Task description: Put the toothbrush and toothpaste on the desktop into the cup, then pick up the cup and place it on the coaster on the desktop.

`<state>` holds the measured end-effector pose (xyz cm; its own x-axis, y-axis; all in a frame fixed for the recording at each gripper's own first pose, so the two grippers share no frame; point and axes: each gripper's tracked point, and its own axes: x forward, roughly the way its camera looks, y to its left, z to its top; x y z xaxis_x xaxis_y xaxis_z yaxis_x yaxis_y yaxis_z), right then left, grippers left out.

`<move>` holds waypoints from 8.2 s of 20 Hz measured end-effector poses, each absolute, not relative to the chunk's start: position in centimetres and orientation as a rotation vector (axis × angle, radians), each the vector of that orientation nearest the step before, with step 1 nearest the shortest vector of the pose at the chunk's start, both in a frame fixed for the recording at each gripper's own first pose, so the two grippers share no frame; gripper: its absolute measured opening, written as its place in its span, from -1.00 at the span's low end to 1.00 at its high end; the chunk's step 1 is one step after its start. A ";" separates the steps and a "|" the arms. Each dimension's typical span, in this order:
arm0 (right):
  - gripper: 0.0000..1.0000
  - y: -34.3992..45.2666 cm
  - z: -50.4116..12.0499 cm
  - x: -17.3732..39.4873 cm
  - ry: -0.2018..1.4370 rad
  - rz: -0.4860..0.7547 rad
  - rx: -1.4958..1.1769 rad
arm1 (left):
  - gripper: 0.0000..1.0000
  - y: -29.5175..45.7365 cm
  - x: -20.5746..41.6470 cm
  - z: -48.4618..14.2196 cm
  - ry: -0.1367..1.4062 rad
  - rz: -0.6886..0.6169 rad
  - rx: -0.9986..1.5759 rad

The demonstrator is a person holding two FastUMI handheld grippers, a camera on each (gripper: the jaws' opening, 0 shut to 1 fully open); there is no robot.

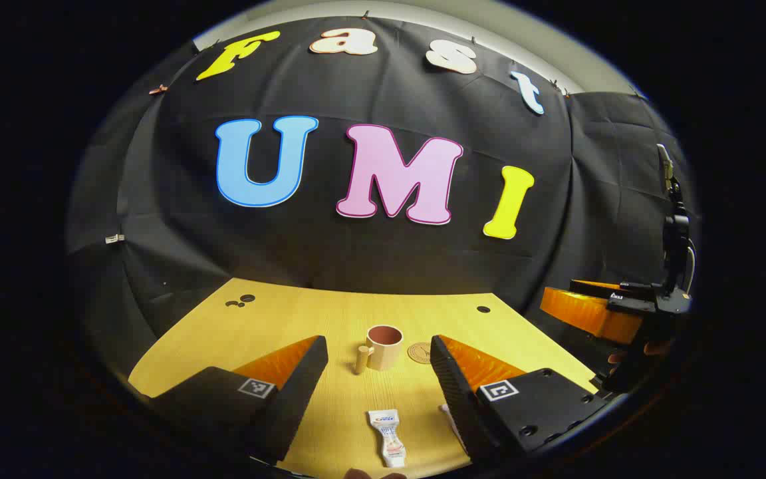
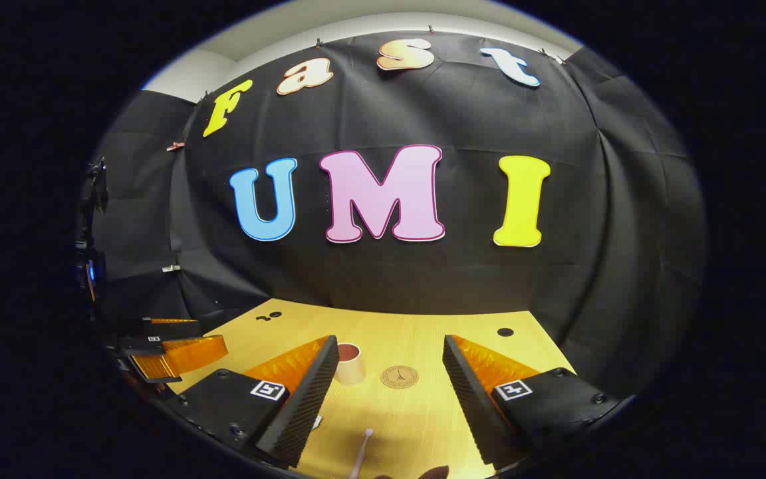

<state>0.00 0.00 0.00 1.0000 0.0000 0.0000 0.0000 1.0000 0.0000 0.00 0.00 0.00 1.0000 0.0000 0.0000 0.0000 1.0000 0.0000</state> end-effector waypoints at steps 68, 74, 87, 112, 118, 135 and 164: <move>0.96 0.8 -22.9 -0.7 0.710 0.112 0.038 | -0.15 -0.3 7.5 -28.9 0.956 0.114 0.029; 0.87 3.0 -27.0 -0.7 0.797 0.042 0.036 | -0.53 0.3 7.0 -28.9 0.907 -0.014 -0.023; 0.50 5.1 -32.2 1.1 0.944 -0.064 -0.046 | -0.55 7.9 0.7 -24.9 0.814 -0.001 -0.012; -0.87 5.1 -26.4 2.9 0.724 0.034 0.185 | -0.57 5.3 -1.1 -20.7 0.627 0.060 -0.195; -0.87 4.5 -17.3 4.8 0.503 0.131 0.312 | -0.58 3.9 4.2 -11.0 0.371 0.012 -0.150; -0.88 -1.0 -12.0 6.6 0.432 0.243 0.394 | -0.60 -3.0 25.4 0.5 0.069 -0.099 -0.136; -0.88 -2.9 -14.4 5.5 0.464 0.131 0.414 | -0.04 -0.5 30.0 -10.0 0.250 -0.109 -0.115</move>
<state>5.47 -2.93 -14.41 0.8875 0.2151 -0.4075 -0.0294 0.9090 0.4158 30.04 -0.55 -9.98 0.9631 -0.1214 -0.2403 0.0930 0.9876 -0.1266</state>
